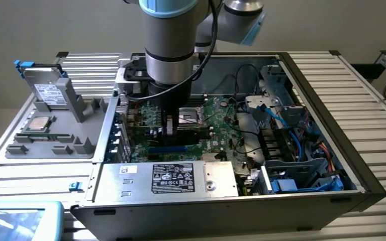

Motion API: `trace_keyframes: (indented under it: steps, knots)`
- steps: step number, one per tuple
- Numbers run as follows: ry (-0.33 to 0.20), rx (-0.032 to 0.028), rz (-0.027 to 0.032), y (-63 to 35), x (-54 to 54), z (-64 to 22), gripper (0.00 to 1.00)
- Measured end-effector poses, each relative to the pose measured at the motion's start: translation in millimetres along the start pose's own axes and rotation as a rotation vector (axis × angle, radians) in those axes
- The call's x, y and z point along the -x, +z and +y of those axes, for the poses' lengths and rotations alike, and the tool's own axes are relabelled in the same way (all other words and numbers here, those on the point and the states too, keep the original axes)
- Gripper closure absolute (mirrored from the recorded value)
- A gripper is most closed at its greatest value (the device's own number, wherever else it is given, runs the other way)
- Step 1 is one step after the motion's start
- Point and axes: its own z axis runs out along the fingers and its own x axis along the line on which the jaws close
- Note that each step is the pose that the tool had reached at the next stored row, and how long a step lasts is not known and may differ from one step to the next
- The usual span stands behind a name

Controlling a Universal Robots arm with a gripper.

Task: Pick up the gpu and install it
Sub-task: 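Insert the gpu into the slot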

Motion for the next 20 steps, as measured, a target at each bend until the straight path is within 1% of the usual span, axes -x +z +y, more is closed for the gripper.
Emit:
trace_keyframes:
  steps: [9, 20]
  knots:
    - [0.0, -0.0001, 0.0, 1.7, 2.7, 3.3, 0.71]
    - [0.0, 0.0003, -0.0001, 4.1, 3.4, 3.4, 0.71]
